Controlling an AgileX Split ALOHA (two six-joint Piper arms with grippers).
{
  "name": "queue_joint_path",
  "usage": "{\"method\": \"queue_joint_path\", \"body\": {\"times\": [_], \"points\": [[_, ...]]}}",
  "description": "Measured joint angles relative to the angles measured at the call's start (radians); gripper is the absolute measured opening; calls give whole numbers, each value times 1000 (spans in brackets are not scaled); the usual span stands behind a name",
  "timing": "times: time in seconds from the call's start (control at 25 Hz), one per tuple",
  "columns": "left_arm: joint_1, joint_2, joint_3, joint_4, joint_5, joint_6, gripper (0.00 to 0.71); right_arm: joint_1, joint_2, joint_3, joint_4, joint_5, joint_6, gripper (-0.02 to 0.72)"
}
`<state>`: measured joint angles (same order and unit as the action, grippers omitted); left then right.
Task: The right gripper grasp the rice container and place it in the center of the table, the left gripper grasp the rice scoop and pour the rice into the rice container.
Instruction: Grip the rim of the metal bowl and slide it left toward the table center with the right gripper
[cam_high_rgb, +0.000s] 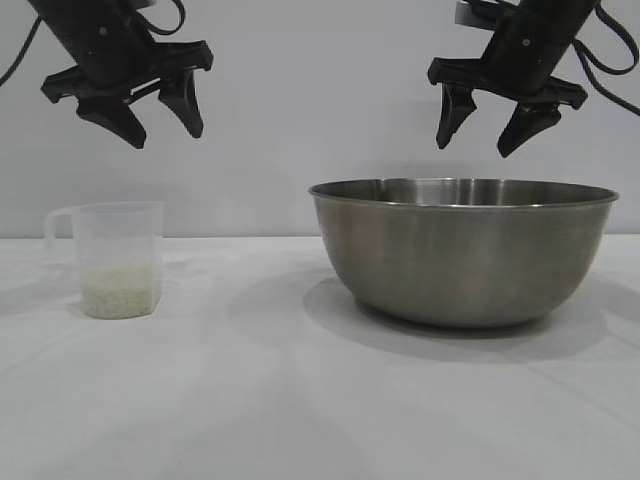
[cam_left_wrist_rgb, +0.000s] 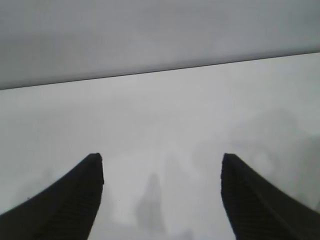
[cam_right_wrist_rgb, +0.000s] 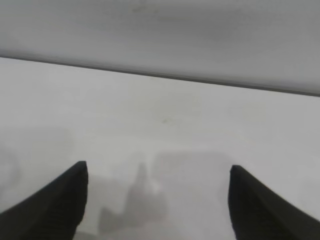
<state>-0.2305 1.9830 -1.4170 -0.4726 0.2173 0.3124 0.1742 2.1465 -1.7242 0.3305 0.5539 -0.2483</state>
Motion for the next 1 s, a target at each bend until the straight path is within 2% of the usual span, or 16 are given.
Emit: {"method": "queue_joint_path", "body": {"times": [0.6,0.76,1.0], "points": [[0,0,0,0,0,0,421,0,-8,0,0,2,-5,503],[0,0,0,0,0,0,421,0,-28,0,-41,72,-27,503],[0,0,0,19,0,0,421,0,-125,0,-149,270,-29,503]]}}
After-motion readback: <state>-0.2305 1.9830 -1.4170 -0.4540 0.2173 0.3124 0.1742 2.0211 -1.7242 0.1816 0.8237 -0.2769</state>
